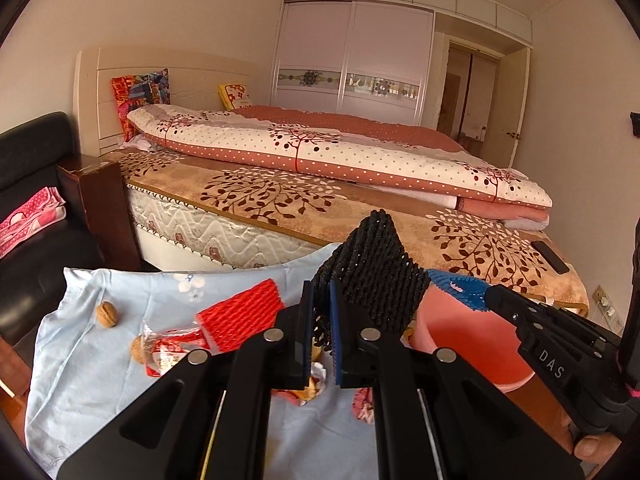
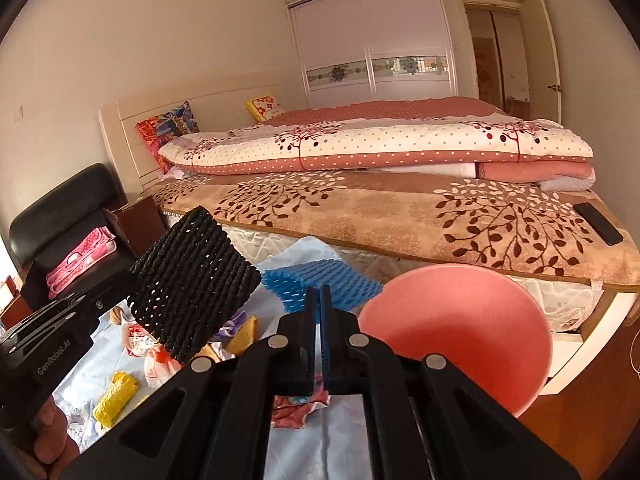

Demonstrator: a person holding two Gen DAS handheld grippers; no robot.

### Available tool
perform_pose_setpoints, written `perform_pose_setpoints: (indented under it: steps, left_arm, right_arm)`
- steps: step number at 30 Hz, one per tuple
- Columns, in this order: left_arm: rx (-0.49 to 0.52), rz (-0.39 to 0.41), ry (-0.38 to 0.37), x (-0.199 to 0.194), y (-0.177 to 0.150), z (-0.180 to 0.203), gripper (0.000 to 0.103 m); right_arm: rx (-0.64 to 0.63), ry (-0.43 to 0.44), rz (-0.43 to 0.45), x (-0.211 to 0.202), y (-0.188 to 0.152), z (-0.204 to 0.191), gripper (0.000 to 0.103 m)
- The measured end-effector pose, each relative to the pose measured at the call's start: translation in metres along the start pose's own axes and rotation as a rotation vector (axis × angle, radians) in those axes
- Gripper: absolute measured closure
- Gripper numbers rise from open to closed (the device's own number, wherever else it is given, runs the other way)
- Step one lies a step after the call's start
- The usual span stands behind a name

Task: Collect trash
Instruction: 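Carry both sleeves over the pink bucket and open both tools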

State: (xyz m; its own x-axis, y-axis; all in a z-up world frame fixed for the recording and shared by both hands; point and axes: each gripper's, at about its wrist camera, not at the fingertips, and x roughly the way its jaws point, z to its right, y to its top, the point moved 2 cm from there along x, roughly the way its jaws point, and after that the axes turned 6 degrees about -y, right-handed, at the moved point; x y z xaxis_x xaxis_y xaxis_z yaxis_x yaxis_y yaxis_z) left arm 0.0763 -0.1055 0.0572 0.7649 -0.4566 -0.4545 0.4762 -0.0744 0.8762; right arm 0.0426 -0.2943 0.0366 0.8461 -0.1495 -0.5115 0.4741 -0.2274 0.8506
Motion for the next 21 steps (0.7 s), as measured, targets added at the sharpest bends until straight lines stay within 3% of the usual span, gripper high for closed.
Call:
perform_pose_setpoints:
  steps: [11, 21]
  left_arm:
    - [0.087, -0.019, -0.089, 0.049, -0.002, 0.078, 0.096]
    - [0.155, -0.092, -0.168, 0.093, -0.023, 0.128, 0.096]
  right_arm:
    - [0.044, -0.14, -0.013, 0.007, -0.007, 0.06, 0.101]
    - [0.099, -0.222, -0.081, 0.023, -0.024, 0.109, 0.101]
